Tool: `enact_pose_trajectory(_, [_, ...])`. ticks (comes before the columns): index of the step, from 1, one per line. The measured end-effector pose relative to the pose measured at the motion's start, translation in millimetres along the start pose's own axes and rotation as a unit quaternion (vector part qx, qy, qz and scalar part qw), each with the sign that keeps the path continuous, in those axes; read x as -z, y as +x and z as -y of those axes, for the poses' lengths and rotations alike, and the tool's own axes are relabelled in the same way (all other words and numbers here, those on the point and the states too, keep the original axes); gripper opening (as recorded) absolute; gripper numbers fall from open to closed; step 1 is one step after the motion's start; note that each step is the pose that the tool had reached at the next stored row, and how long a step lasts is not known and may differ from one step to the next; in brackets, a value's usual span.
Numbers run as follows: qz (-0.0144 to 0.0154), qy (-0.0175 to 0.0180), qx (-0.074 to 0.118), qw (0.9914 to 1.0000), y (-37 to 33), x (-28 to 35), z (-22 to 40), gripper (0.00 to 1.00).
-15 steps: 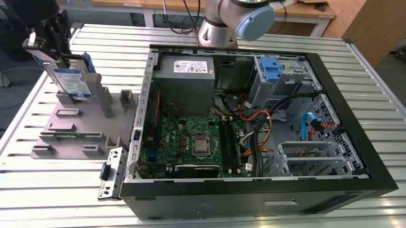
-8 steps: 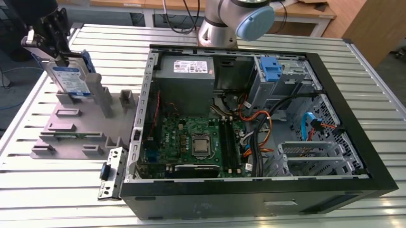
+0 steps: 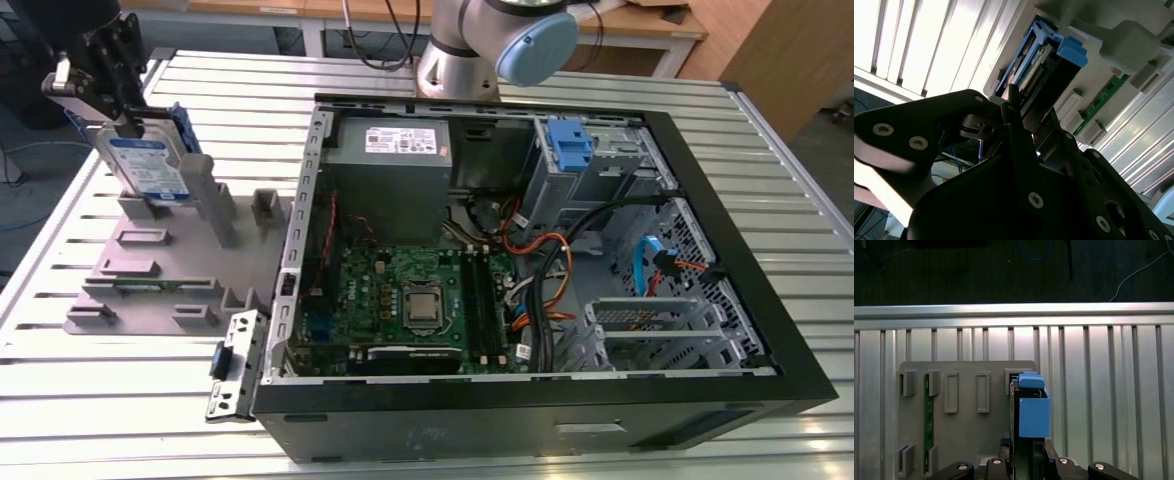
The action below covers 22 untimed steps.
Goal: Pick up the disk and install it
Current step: 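Pick up the disk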
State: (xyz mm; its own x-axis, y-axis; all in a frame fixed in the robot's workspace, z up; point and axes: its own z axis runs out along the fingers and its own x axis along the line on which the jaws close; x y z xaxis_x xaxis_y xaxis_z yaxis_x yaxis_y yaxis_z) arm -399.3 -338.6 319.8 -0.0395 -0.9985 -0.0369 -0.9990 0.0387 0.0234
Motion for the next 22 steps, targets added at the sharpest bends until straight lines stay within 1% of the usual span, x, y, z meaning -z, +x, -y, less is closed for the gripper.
enact_pose_trajectory(3, [-0.0001,-0.0002,0.0,1.0,0.0,0.6,-0.1,0.35])
enact_pose_trajectory(9, [0.0,0.0,0.0,1.0,-0.1,4.3,-0.1,0.35])
enact_pose_trajectory(15, [0.0,-0.0001,0.0,1.0,-0.2,5.0,-0.1,0.35])
enact_pose_trajectory(22, [0.0,-0.0001,0.0,1.0,-0.3,9.8,-0.3,0.35])
